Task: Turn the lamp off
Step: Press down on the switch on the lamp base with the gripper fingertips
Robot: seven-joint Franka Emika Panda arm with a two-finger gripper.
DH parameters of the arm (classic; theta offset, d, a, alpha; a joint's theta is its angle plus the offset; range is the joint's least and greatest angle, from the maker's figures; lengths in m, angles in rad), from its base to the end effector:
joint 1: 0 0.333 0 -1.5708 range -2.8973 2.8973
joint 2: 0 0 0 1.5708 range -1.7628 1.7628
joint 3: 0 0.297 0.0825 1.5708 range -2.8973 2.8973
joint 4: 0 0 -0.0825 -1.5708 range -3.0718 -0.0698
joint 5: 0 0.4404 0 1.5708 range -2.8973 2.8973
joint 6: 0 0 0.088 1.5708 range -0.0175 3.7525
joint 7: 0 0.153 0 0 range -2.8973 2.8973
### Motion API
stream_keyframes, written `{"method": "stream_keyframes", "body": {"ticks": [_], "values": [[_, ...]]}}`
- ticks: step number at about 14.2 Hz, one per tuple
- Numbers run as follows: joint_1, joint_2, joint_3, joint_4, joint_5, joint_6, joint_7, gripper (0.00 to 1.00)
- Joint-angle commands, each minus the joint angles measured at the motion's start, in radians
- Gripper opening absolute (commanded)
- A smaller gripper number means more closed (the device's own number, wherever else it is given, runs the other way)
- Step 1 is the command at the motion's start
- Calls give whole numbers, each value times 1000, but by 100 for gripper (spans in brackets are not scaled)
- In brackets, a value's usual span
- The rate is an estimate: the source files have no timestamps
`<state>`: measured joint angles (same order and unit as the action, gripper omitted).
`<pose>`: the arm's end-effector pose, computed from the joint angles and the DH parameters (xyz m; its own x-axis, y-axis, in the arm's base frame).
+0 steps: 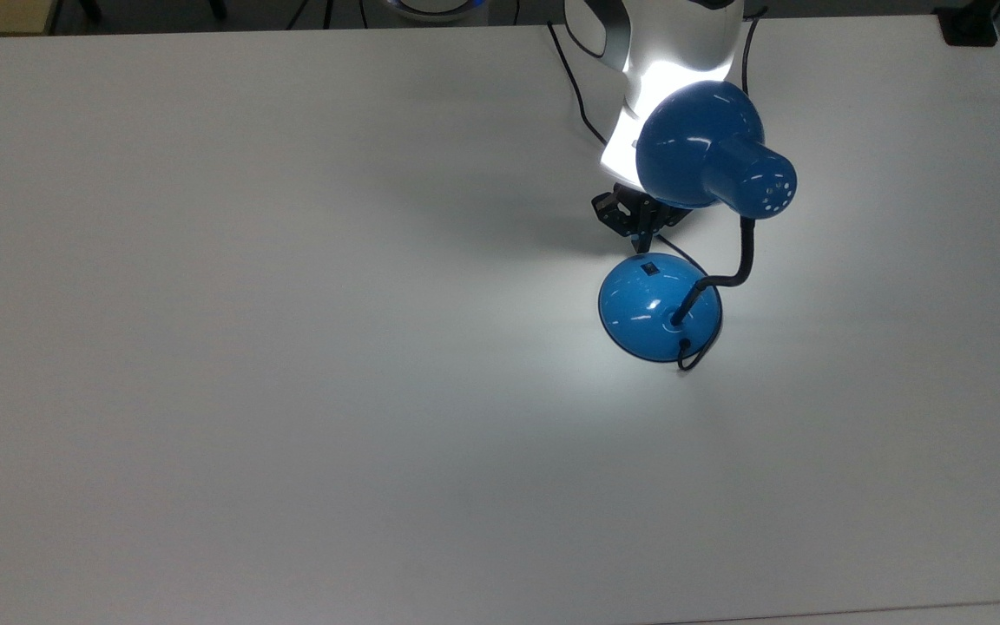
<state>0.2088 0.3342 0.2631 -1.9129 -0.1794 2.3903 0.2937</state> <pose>0.6104 0.3014 0.2438 0.9480 0.2725 0.1642 0.2749 -0.9614 0.0087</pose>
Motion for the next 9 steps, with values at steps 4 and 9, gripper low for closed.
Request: {"method": "stream_keyframes", "body": {"ticks": [4,9], "values": [[7,19,-5,5,-25,50,58,0],[9,39,-5,15,-29,52,61,0]]}}
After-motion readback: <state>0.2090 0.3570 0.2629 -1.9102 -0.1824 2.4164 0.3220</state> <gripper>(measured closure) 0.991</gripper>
